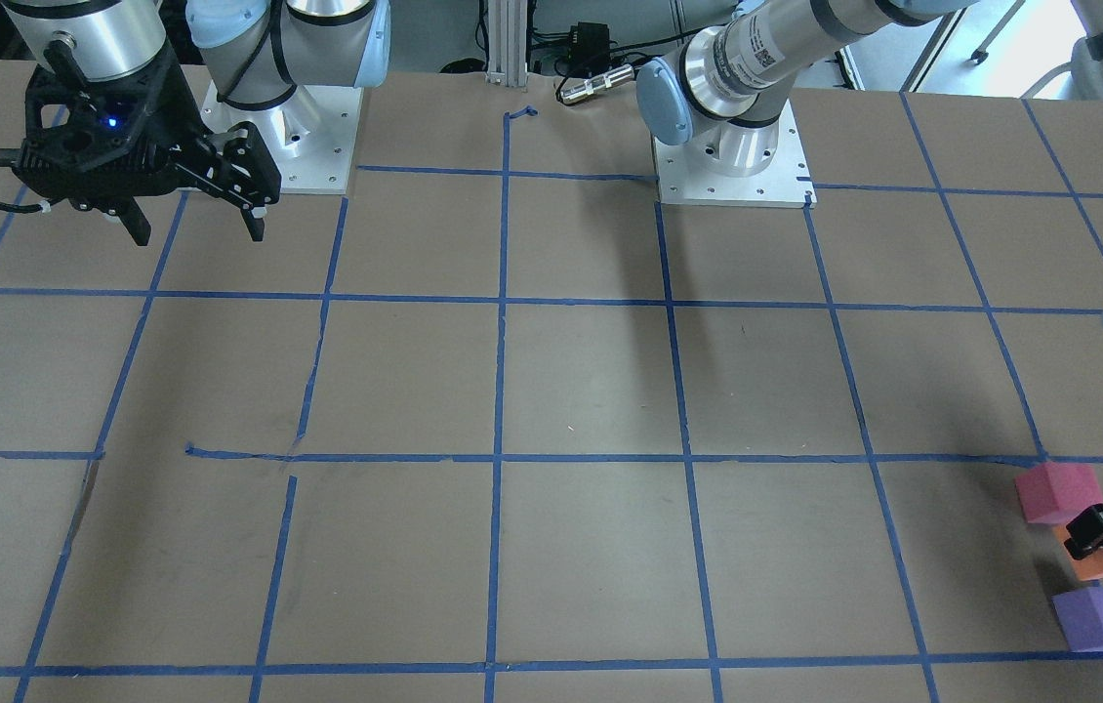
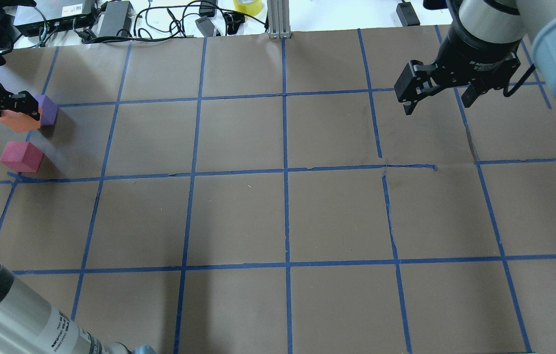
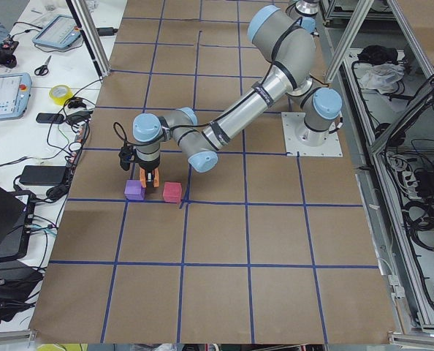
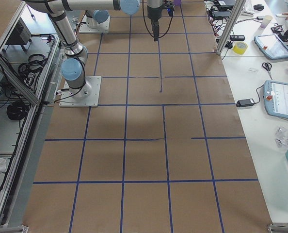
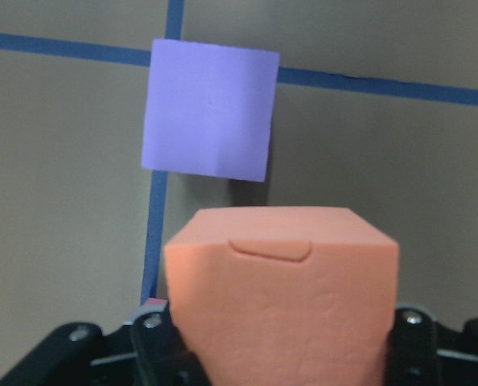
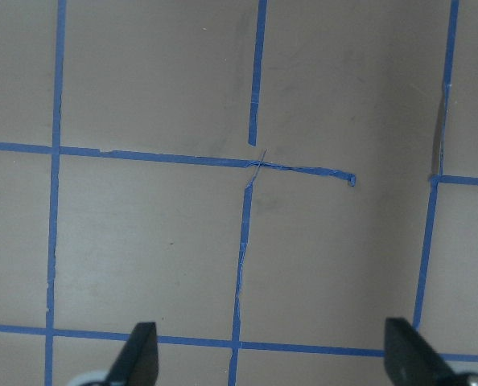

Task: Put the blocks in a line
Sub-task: 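Lower the orange cube between the purple and pink cubes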

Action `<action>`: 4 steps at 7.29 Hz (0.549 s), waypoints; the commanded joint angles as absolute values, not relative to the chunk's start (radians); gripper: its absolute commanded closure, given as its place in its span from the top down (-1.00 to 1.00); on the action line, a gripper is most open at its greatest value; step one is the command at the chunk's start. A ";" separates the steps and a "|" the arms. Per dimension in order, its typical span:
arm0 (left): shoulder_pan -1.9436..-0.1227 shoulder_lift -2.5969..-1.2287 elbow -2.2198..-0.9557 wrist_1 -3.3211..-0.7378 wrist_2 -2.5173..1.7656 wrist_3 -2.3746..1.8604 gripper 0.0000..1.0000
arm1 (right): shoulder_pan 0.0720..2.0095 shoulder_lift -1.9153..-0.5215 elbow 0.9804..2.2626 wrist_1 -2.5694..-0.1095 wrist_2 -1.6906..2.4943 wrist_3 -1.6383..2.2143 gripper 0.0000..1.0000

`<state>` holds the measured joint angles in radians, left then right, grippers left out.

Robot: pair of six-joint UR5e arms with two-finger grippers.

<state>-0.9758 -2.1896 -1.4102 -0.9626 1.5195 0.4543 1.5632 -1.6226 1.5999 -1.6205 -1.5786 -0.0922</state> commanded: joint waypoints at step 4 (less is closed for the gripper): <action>-0.968 -2.227 -1.374 -0.991 1.542 0.434 -0.54 | 1.563 -1.621 1.601 -1.628 -1.582 -0.094 1.00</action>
<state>-0.9677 -2.2240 -1.3738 -0.9821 1.5320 0.4387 1.5631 -1.6221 1.6003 -1.6274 -1.5806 -0.0920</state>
